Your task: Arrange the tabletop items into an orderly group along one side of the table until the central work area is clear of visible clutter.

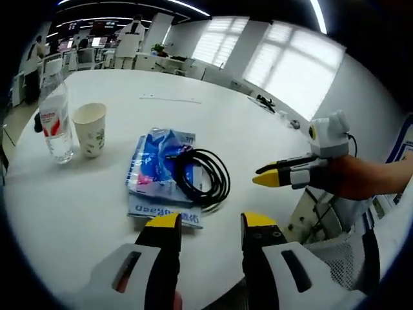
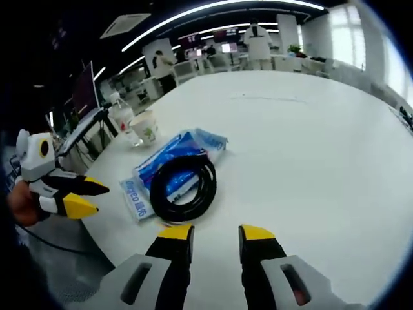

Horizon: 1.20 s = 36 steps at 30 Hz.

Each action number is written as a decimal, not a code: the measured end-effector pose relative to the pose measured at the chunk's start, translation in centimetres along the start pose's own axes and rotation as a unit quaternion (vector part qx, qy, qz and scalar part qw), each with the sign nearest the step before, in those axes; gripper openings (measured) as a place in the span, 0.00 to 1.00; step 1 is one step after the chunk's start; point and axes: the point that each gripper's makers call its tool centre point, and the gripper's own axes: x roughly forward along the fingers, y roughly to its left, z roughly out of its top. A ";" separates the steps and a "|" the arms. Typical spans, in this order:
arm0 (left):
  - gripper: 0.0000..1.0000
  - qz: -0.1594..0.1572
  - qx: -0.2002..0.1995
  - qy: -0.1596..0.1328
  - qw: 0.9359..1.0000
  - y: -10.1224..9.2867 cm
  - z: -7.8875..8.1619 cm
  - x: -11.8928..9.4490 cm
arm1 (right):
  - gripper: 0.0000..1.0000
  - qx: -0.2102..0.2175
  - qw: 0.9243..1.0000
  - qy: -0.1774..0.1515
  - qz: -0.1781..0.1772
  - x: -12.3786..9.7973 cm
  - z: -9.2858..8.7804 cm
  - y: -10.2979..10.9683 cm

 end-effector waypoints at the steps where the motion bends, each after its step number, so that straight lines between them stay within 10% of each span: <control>1: 0.34 -0.001 -0.003 -0.001 1.000 -0.2 0.2 0.2 | 0.26 0.003 1.000 -0.001 0.000 0.2 0.0 -0.3; 36: 0.16 0.077 -0.093 0.010 0.993 2.4 1.7 6.1 | 0.18 0.048 0.998 0.000 0.041 4.2 2.4 1.3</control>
